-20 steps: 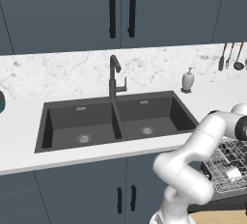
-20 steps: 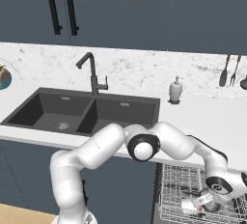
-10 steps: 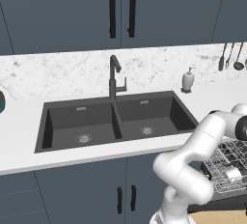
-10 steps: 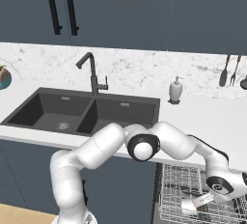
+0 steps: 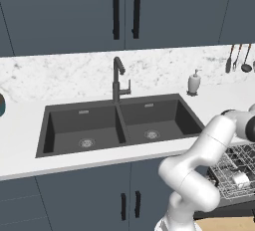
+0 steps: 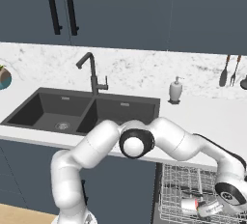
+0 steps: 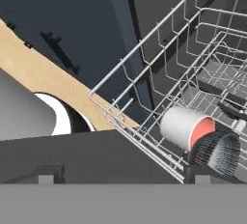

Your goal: Pick up the cup and bowl from the counter, place them in the dishwasher, and close the dishwasher door.

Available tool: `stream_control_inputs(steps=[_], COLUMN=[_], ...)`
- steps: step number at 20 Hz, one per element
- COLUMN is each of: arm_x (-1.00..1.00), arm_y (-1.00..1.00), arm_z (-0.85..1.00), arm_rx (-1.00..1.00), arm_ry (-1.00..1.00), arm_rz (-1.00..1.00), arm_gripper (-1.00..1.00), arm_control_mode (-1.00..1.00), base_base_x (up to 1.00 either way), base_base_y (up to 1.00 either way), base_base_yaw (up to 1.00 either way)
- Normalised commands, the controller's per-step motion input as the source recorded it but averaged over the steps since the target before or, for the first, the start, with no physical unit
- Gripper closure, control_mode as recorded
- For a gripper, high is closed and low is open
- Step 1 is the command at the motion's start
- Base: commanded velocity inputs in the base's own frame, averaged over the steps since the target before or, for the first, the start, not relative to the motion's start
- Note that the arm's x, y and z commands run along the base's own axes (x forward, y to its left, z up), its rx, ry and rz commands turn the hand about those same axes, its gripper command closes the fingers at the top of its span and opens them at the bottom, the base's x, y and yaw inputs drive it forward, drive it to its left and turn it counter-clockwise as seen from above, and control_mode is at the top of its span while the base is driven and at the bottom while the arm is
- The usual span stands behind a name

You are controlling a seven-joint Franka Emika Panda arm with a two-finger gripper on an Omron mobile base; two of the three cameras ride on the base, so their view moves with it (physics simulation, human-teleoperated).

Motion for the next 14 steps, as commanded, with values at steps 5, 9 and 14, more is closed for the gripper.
stream_control_inputs(steps=[5,9,14], arm_x=[-0.68,-0.1,0.01], arm_y=[-0.05,-0.16,0.0], arm_z=[0.32,0.04,0.2], arm_rx=[-0.06,0.0,0.0], arm_ry=[-0.11,0.01,0.0], arm_rz=[-0.07,-0.05,-0.21], arm_gripper=[-1.0,-1.0,-1.0], arm_control_mode=[-1.0,-1.0,-1.0], base_base_x=[0.0,0.0,0.0], base_base_y=[0.0,0.0,0.0], base_base_yaw=[0.0,0.0,0.0])
